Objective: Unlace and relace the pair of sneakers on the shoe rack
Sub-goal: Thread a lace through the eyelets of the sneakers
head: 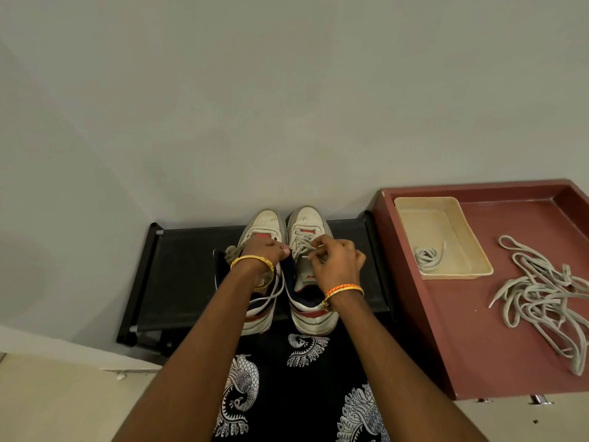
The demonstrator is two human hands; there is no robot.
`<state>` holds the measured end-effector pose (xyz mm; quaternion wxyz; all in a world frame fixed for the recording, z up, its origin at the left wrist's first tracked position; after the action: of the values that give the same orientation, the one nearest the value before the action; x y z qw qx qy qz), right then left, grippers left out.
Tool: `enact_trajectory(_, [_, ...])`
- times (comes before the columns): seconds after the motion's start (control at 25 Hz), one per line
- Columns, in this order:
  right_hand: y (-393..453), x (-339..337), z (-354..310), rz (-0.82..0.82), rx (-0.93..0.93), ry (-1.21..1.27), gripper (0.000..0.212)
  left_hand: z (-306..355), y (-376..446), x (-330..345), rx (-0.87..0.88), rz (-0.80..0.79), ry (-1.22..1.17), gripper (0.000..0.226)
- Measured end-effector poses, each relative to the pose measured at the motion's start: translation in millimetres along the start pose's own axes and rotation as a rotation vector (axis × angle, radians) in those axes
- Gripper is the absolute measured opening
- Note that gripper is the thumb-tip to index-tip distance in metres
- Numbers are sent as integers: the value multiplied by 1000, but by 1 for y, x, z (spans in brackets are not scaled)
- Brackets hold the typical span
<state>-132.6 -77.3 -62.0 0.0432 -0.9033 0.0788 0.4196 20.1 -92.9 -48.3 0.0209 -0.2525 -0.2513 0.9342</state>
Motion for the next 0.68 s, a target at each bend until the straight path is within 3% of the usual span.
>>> enact_trajectory(0.2, [-2,15,3,1,34,17,28,-4,8,1,25,13,42,19])
enact_trajectory(0.36, [-3,10,-2,38,31,50,29,-8,16,3,51,121,135,20])
enact_trajectory(0.52, [-5,5,-6,61,21,104,25,-17,19,4,37,155,42,23])
enact_trajectory(0.68, [-5,5,-8,81,28,122,23,-19,22,4,60,87,-16,18])
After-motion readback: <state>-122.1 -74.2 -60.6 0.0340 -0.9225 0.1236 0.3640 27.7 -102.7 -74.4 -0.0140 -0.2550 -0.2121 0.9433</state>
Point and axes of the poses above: each hand's wrist, its own y-axis towards the middle knuckle, its own x-axis out of the palm, z = x × y, the point moved 7 cm from there along y, towards the middle knuckle, and after that the axes turned 1 degree about -z, right-handed, at the moved point
